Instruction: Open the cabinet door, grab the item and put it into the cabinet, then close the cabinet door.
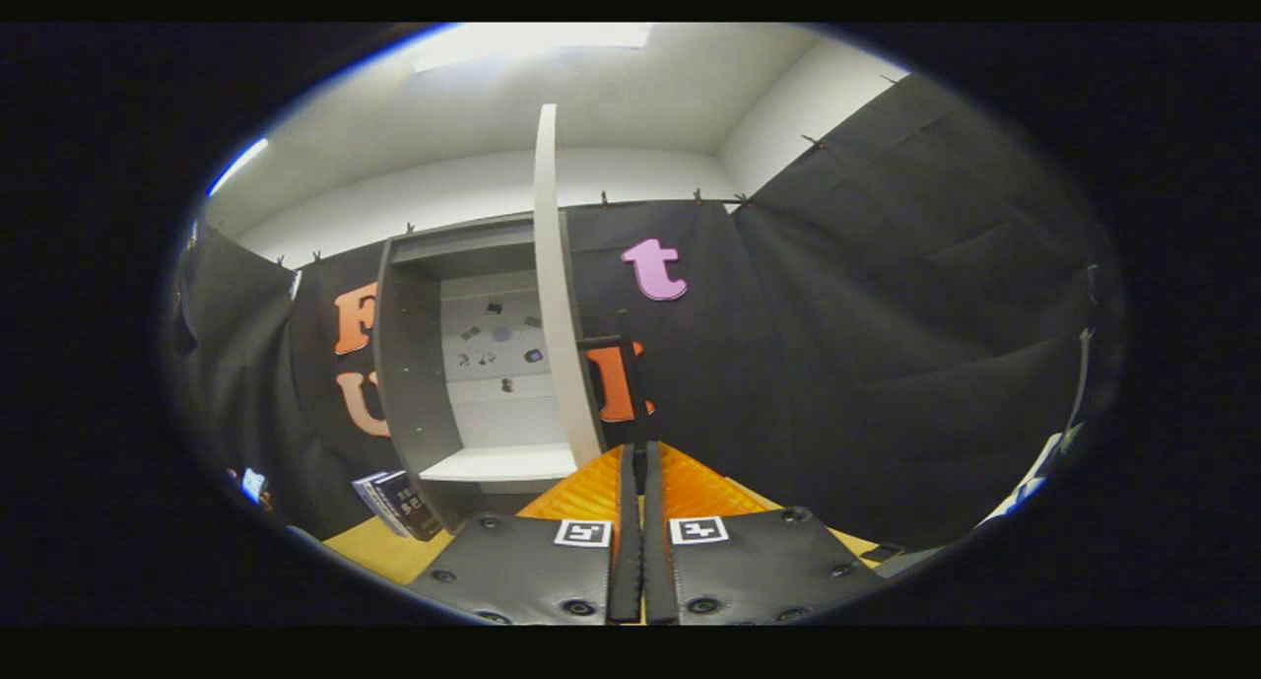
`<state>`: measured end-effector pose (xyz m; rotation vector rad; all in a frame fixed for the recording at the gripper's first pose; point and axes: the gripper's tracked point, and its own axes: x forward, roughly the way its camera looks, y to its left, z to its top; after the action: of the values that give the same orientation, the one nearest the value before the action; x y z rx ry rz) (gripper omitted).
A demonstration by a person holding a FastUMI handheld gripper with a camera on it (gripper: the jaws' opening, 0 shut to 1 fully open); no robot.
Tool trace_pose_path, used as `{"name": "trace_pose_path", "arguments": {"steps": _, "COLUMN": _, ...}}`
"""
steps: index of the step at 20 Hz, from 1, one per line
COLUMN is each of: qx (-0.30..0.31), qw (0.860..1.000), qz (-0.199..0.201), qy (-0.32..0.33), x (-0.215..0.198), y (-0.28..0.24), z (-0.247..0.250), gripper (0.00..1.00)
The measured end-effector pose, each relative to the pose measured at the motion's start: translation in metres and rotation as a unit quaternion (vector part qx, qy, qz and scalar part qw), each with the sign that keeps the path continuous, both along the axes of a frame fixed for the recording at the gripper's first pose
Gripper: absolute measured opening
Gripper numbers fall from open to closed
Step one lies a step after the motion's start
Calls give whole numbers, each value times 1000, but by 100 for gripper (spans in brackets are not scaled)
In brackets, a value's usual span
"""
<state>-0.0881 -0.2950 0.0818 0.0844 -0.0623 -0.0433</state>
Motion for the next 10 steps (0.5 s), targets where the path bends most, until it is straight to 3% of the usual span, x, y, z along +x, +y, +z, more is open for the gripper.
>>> {"name": "trace_pose_path", "arguments": {"steps": 5, "qx": -7, "qw": 999, "qz": -54, "qy": -3, "x": -60, "y": 2, "z": -3, "gripper": 8}}
{"name": "trace_pose_path", "arguments": {"steps": 10, "qx": -24, "qw": 997, "qz": -80, "qy": 0, "x": -104, "y": 46, "z": -10, "gripper": 8}}
